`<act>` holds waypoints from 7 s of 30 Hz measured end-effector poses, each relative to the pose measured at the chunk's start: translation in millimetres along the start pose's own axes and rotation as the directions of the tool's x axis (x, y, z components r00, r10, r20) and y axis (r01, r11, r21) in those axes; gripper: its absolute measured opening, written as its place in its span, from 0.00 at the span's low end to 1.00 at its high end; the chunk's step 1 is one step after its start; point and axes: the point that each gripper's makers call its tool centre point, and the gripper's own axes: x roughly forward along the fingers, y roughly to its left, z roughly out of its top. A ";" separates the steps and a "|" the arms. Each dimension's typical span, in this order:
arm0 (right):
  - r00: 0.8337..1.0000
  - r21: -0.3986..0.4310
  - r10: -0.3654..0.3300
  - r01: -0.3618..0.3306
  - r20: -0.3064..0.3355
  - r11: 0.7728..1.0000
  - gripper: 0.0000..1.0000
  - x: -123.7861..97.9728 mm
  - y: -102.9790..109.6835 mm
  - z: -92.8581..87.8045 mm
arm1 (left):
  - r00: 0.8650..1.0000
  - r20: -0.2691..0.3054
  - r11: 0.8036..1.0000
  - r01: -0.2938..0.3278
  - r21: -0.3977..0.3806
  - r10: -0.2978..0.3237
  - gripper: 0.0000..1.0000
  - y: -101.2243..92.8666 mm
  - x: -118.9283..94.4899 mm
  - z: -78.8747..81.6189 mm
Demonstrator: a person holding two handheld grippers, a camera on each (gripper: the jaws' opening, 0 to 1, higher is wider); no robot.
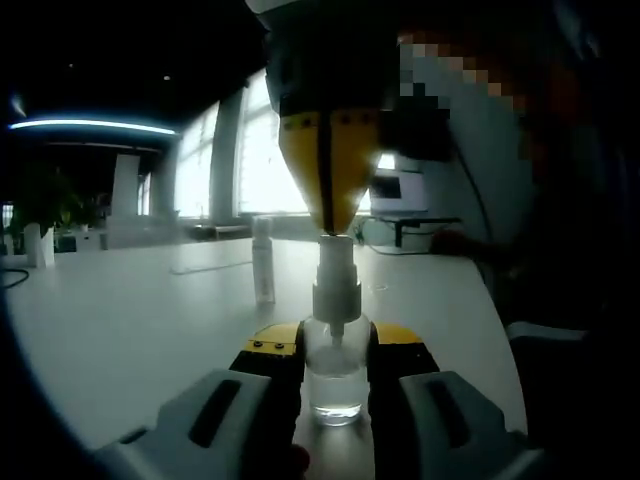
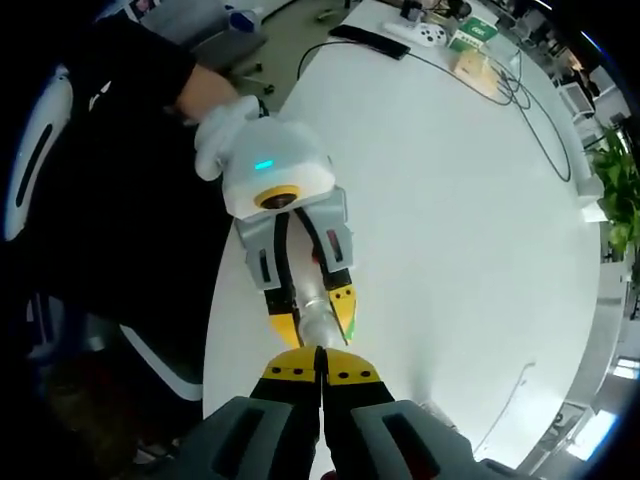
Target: Clamp pump bottle remove cover press pump head put on cover
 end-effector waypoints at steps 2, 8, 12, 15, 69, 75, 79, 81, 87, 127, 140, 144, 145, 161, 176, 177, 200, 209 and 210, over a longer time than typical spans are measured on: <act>1.000 -0.002 0.001 -0.001 0.000 1.000 0.00 0.2 0.0 -0.1 | 1.000 0.000 1.000 0.000 0.000 0.000 0.15 0.5 0.1 -0.4; 1.000 0.000 0.009 -0.009 0.000 1.000 0.00 0.8 -1.8 0.1 | 1.000 0.000 1.000 0.001 -0.002 -0.001 0.15 -0.7 -0.1 -0.6; 1.000 0.002 0.013 -0.013 -0.001 1.000 0.00 0.8 -1.9 0.4 | 1.000 0.000 1.000 0.001 -0.002 -0.001 0.15 -0.4 -0.3 -0.7; 1.000 0.002 0.013 -0.013 -0.003 1.000 0.00 0.7 -1.3 0.7 | 1.000 0.000 1.000 0.001 -0.002 -0.001 0.15 0.7 -0.4 -0.7; 1.000 0.008 0.015 -0.015 0.009 1.000 0.00 -0.5 0.3 1.2 | 1.000 -0.001 1.000 0.000 0.001 0.000 0.15 0.7 -0.3 0.3; 1.000 0.011 0.016 -0.016 0.013 1.000 0.00 -0.6 0.1 0.5 | 1.000 -0.001 1.000 0.001 0.001 -0.001 0.15 1.8 0.5 -0.1; 1.000 0.010 0.017 -0.017 0.011 1.000 0.00 -0.6 0.1 0.3 | 1.000 -0.001 1.000 0.001 0.001 -0.001 0.15 1.3 0.4 -0.2; 1.000 0.009 0.017 -0.017 0.008 1.000 0.00 -0.5 0.1 0.3 | 1.000 -0.001 1.000 0.001 0.001 -0.001 0.15 1.0 0.4 0.1; 1.000 0.013 0.017 -0.017 0.002 1.000 0.00 -0.5 0.1 -0.2 | 1.000 -0.001 1.000 0.000 0.001 0.000 0.15 1.3 0.5 -0.4; 1.000 0.016 0.010 -0.010 -0.002 1.000 0.00 -1.5 -0.3 -0.2 | 1.000 -0.001 1.000 0.001 0.004 -0.001 0.15 1.4 0.7 0.6; 1.000 0.017 0.011 -0.011 -0.002 1.000 0.00 -1.0 -0.6 1.1 | 1.000 -0.002 1.000 0.001 0.005 -0.001 0.15 -0.7 0.2 0.7; 1.000 0.021 0.011 -0.011 0.002 1.000 0.00 -0.9 -0.5 1.1 | 1.000 -0.001 1.000 0.001 0.004 -0.001 0.15 -1.2 0.1 1.0; 1.000 0.022 0.012 -0.012 0.003 1.000 0.00 -0.9 -0.7 1.0 | 1.000 -0.002 1.000 0.001 0.004 -0.001 0.15 -1.0 0.2 0.9; 1.000 0.030 0.016 -0.016 0.009 0.999 0.00 -0.7 0.0 0.2 | 1.000 -0.002 1.000 0.000 0.003 0.000 0.15 0.3 0.9 0.0; 1.000 0.044 0.012 -0.013 0.014 0.999 0.00 3.8 1.1 -1.1 | 1.000 -0.003 1.000 -0.002 0.003 0.002 0.15 0.7 0.8 0.8; 1.000 0.044 0.011 -0.012 0.019 0.999 0.00 4.2 1.1 -1.0 | 1.000 -0.003 1.000 -0.002 0.003 0.002 0.15 0.7 0.7 0.8; 1.000 0.009 0.009 -0.009 0.024 1.000 0.00 -2.1 -0.9 0.2 | 1.000 -0.003 1.000 0.000 0.004 0.000 0.16 0.6 0.6 0.6; 1.000 0.020 0.011 -0.011 0.027 1.000 0.00 -2.0 -1.1 0.3 | 1.000 -0.003 1.000 -0.001 0.004 0.001 0.15 0.7 0.8 0.8; 1.000 0.021 0.011 -0.011 0.027 1.000 0.00 -1.9 -1.1 0.3 | 1.000 -0.003 1.000 -0.001 0.004 0.001 0.15 0.6 0.8 0.7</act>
